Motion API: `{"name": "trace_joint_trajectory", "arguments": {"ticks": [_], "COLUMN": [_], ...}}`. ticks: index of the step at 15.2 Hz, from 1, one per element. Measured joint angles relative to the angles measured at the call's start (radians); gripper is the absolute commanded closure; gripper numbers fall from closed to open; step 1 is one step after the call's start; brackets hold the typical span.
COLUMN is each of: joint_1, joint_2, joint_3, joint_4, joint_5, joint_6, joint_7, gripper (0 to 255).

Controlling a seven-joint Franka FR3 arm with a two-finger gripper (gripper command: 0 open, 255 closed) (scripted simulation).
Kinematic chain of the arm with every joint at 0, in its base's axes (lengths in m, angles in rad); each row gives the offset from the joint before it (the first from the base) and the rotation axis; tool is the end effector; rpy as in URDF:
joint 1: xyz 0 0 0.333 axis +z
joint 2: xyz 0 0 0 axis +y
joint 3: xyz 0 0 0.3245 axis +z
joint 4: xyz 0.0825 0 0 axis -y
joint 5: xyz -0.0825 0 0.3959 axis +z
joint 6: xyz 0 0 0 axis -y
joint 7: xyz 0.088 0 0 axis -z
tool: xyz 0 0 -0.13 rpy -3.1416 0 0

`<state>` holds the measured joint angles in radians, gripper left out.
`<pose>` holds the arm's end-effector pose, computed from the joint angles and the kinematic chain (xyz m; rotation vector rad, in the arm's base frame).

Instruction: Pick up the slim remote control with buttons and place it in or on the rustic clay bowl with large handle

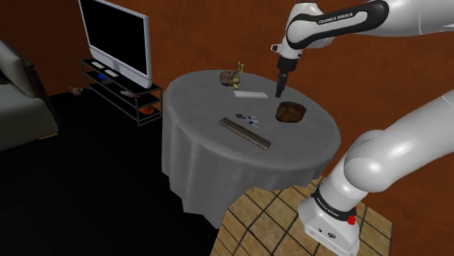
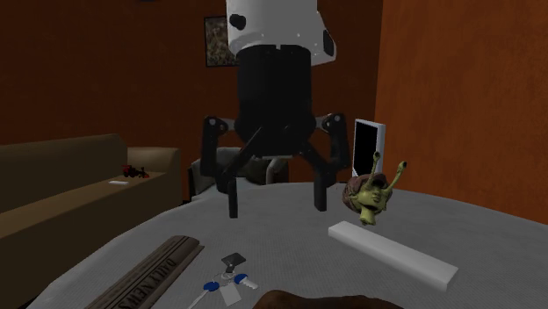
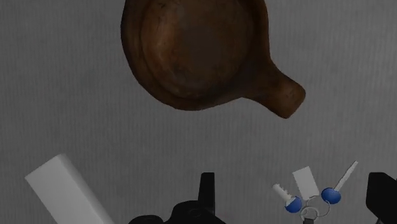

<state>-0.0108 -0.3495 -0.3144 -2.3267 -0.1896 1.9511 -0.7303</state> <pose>0.4200 -0.1633 0.4451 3.0031 0.7654 -0.1035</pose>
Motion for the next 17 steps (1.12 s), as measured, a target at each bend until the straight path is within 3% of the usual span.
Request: {"name": "trace_joint_trajectory", "arguments": {"ticks": [5, 10, 17], "joint_1": [0.012, 0.004, -0.074], "joint_2": [0.193, 0.391, 0.691], "joint_3": [-0.074, -0.111, -0.093], "joint_4": [0.121, 0.270, 0.552], "joint_5": [0.059, 0.161, 0.324], "joint_6": [0.090, 0.143, 0.150], "joint_7": [-0.183, -0.370, -0.618], "gripper": [0, 0, 0]}}
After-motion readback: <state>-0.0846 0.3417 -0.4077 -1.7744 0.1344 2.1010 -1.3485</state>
